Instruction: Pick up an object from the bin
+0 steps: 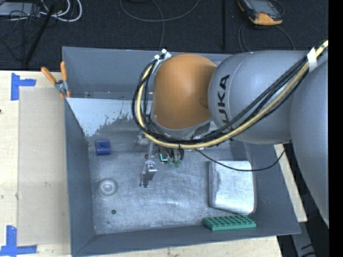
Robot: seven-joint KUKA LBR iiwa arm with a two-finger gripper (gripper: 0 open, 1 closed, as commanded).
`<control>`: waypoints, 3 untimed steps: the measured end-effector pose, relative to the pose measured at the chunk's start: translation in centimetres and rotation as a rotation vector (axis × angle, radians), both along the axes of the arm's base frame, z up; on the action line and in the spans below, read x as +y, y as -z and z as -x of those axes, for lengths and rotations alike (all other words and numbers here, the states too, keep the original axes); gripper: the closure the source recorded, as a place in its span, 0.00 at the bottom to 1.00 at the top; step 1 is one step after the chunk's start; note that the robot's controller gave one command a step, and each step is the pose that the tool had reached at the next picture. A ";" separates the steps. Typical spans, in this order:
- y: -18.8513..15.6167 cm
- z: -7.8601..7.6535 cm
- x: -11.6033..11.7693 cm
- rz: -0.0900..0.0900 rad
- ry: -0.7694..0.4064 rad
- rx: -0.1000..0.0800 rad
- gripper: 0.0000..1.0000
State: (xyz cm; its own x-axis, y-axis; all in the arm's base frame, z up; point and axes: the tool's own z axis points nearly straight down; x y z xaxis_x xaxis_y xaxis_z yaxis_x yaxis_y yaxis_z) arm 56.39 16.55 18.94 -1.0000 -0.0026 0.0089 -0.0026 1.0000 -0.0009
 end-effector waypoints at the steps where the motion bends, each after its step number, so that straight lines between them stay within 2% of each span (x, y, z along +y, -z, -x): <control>1: 12.0 3.1 7.4 -0.002 0.104 -0.009 0.00; 2: 9.0 3.0 3.7 0.001 0.278 -0.009 0.00; 3: 9.0 4.2 7.7 0.001 0.415 -0.007 0.00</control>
Offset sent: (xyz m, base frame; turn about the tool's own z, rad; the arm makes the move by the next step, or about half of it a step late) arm -0.0313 0.0723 -0.1194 0.1054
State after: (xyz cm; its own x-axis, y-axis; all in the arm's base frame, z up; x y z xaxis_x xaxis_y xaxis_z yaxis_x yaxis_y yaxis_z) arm 52.14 24.23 9.92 -0.9160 0.4011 0.0022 0.4011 0.9160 -0.0004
